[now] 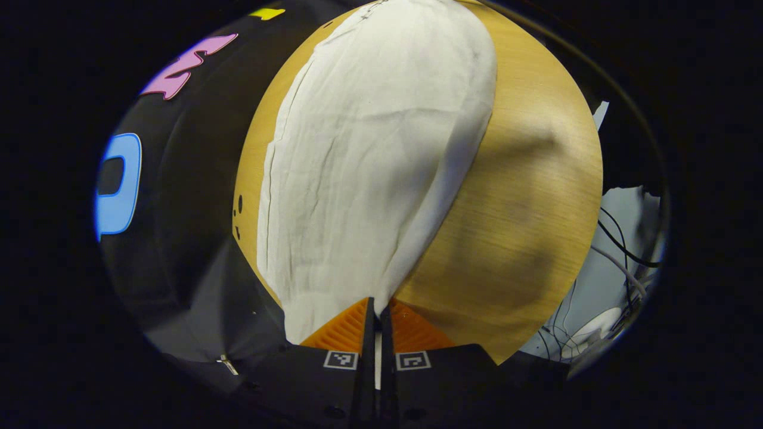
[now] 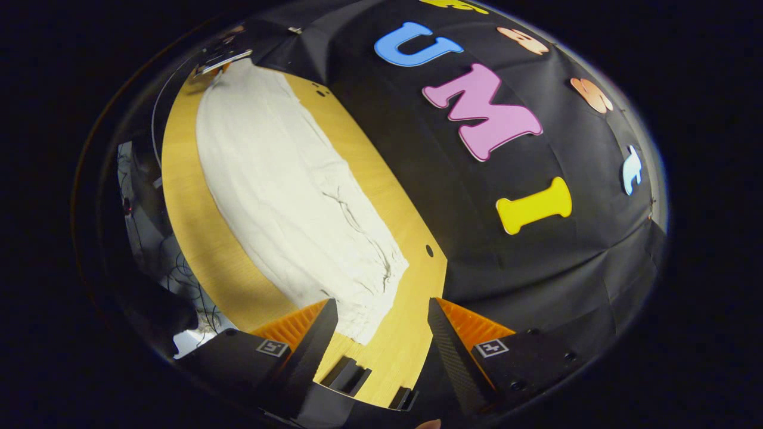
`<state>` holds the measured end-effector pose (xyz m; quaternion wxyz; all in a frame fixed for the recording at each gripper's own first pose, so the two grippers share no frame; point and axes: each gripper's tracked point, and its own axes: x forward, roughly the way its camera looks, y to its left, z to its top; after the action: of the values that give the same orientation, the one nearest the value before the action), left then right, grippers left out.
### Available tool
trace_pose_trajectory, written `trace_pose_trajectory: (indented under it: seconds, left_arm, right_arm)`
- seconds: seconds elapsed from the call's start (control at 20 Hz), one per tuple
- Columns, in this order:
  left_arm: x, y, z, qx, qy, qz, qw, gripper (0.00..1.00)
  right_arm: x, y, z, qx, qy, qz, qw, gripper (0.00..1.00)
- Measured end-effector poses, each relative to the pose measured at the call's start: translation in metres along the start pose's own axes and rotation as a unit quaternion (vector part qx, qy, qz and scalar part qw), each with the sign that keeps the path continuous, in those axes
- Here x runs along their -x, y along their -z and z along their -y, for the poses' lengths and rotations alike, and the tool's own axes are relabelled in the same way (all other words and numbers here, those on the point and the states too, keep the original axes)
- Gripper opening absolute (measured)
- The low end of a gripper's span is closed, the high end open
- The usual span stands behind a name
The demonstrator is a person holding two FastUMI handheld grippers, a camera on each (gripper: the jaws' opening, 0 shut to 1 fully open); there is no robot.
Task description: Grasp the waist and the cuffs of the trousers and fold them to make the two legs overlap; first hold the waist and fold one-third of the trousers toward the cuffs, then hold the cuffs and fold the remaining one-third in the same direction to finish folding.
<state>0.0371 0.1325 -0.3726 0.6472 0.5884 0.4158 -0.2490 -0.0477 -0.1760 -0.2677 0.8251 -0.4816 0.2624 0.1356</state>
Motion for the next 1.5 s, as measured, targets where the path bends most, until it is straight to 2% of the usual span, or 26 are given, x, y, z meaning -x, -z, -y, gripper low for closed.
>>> trace_pose_trajectory:
  seconds: [0.2,0.5,0.55,0.6,0.7,0.9,1.0,1.05,1.15,1.3,1.4,1.5]
  left_arm:
    - [0.000,-0.001,-0.002,0.003,-0.002,-0.007,1.000,0.07]
    - [-0.001,0.000,-0.002,0.016,-0.016,-0.018,1.000,0.07]
    - [-0.001,0.000,-0.002,0.019,-0.016,-0.020,0.999,0.07]
    - [-0.001,-0.001,-0.002,0.022,-0.016,-0.021,0.999,0.07]
    - [-0.002,0.000,-0.003,0.027,-0.016,-0.022,0.999,0.07]
    - [-0.001,-0.001,-0.003,0.033,-0.019,-0.012,0.999,0.07]
    - [-0.001,-0.002,-0.003,0.027,-0.029,-0.009,0.999,0.06]
    - [-0.002,-0.002,-0.004,0.025,-0.035,-0.007,0.999,0.06]
    - [-0.003,-0.001,-0.005,0.027,-0.044,-0.005,0.999,0.06]
    - [-0.001,-0.001,-0.004,0.048,-0.042,-0.001,0.998,0.06]
    - [-0.001,0.000,-0.002,0.062,-0.032,0.003,0.998,0.06]
    - [0.008,-0.001,-0.007,0.061,-0.050,0.010,0.997,0.06]
  right_arm:
    - [-0.017,0.016,-0.026,0.069,-0.050,0.008,0.996,0.97]
    - [-0.049,0.055,-0.066,0.150,-0.123,-0.011,0.981,0.97]
    - [-0.054,0.052,-0.065,0.164,-0.119,-0.002,0.979,0.97]
    - [-0.063,0.048,-0.062,0.176,-0.113,0.003,0.978,0.91]
    - [-0.076,0.045,-0.063,0.175,-0.113,0.001,0.978,0.89]
    - [-0.098,0.054,-0.065,0.152,-0.110,-0.034,0.982,0.62]
    - [-0.100,0.059,-0.071,0.145,-0.119,-0.054,0.981,0.31]
    - [-0.100,0.060,-0.072,0.146,-0.121,-0.059,0.980,0.12]
    - [-0.097,0.058,-0.071,0.146,-0.123,-0.061,0.980,0.06]
    - [-0.091,0.060,-0.075,0.117,-0.147,-0.074,0.979,0.06]
    - [-0.084,0.053,-0.065,0.118,-0.134,-0.069,0.982,0.05]
    - [-0.076,0.044,-0.056,0.119,-0.113,-0.055,0.985,0.05]
